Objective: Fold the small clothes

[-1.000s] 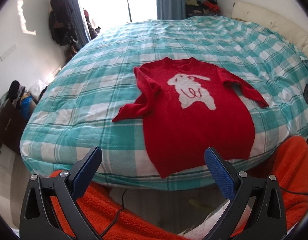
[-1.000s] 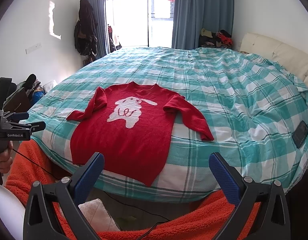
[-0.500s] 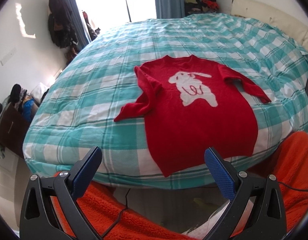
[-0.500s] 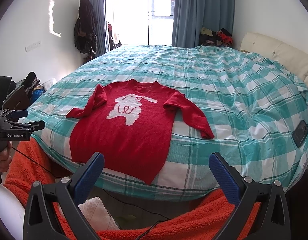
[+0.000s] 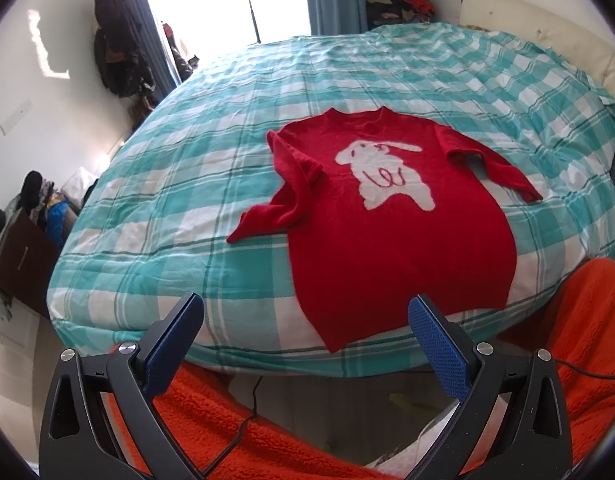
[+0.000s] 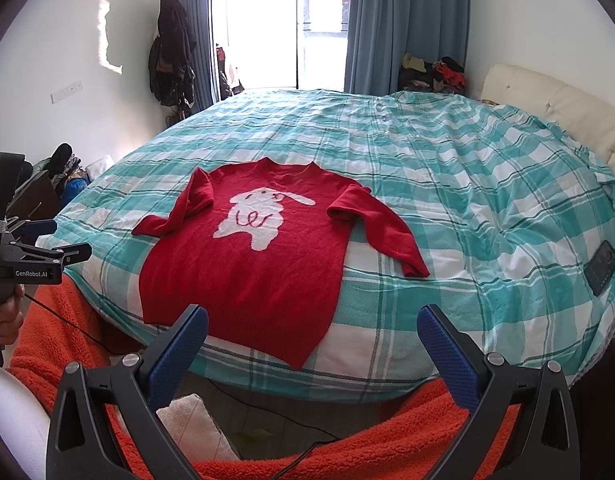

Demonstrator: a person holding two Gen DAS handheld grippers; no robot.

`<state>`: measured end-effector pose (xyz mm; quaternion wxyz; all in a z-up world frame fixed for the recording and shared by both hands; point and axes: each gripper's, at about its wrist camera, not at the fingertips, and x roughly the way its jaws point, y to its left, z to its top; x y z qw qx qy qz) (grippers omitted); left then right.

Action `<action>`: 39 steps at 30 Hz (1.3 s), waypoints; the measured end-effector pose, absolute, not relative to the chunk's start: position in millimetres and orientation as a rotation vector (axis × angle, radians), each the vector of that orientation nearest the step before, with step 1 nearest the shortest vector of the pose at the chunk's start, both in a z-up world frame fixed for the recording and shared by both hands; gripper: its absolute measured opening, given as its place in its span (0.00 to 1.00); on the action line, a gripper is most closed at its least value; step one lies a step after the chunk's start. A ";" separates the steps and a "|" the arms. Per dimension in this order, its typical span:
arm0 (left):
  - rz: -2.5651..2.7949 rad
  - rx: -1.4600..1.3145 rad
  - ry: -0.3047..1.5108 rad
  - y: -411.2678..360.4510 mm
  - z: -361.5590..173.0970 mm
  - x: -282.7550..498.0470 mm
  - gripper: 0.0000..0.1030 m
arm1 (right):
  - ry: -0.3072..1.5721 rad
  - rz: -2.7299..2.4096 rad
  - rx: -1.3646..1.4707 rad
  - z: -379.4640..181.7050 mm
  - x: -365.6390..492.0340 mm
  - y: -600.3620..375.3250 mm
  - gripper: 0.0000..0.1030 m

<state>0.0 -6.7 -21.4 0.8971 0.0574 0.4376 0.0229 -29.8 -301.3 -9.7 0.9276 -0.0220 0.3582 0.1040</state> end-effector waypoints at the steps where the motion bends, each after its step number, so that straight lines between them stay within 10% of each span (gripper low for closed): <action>1: 0.047 0.120 0.906 -6.9 -21.5 -0.1 0.99 | 0.734 0.213 -0.045 -10.2 -29.6 -300.9 1.00; 34: -0.058 0.092 0.925 8.9 -40.8 14.2 0.99 | 0.699 0.257 -0.045 -16.0 -26.6 -302.6 1.00; 39: -0.240 -0.208 1.194 49.8 -123.7 49.1 0.98 | 1.041 0.515 0.091 -91.9 21.3 -319.0 1.00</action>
